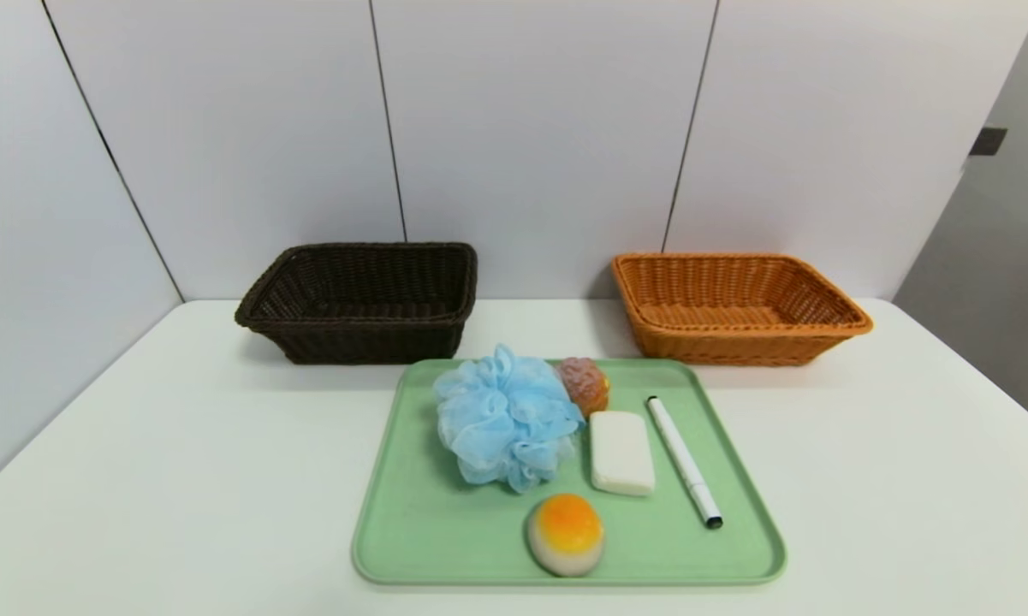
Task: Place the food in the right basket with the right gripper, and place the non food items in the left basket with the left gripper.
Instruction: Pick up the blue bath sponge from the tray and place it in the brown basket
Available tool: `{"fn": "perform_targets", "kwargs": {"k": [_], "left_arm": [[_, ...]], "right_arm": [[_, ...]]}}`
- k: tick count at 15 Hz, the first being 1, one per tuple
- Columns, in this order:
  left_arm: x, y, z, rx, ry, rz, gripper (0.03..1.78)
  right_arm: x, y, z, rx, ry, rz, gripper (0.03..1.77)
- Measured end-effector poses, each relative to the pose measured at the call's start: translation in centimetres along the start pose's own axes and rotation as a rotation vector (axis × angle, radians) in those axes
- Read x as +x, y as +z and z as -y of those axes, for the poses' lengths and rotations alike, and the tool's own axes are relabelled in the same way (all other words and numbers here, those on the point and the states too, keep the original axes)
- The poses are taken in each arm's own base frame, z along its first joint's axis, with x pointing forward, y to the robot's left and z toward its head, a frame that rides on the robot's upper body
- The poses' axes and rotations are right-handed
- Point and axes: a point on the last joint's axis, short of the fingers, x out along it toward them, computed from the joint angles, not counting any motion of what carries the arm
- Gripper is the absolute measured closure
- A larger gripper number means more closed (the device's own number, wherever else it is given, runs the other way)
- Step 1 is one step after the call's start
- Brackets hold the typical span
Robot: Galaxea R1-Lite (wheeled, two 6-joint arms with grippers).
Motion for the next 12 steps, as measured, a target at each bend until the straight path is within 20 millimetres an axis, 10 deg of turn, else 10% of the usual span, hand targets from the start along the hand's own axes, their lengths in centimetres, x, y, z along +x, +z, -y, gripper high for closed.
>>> {"fn": "perform_targets", "kwargs": {"k": [12], "left_arm": [[0.0, 0.0, 0.0, 0.004, -0.001, 0.0, 0.12]], "right_arm": [[0.0, 0.0, -0.01, -0.017, 0.003, 0.0, 0.1]]}}
